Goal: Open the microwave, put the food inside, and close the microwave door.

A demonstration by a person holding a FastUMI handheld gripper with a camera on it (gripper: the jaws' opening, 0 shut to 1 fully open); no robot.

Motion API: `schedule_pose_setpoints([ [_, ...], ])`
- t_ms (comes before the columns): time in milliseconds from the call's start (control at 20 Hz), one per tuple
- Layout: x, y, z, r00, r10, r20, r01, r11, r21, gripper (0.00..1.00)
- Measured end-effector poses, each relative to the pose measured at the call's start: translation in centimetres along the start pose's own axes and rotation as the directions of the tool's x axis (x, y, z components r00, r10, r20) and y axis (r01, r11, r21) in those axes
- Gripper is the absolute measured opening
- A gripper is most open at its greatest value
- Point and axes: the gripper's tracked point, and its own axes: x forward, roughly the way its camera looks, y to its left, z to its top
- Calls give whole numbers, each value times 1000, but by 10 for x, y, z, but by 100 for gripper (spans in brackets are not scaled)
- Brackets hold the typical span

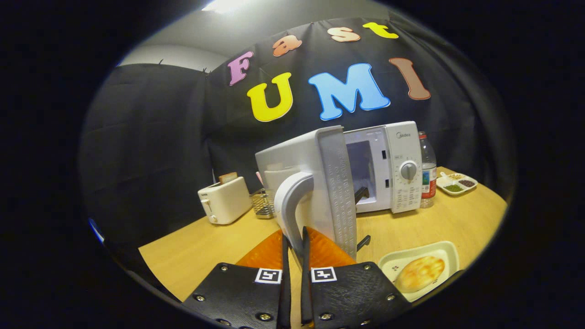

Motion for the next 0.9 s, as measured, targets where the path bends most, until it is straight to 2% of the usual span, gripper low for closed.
schedule_pose_setpoints([
  [200, -5, 28, -7, 998, -49, 39, 49, 999, 6, 9],
  [400, -5, 63, -16, 984, -138, 112, 137, 990, 17, 9],
  [650, 6, 124, -30, 962, -190, 198, 203, 978, -49, 8],
  [900, 13, 148, -38, 942, -257, 214, 278, 958, -70, 8],
])
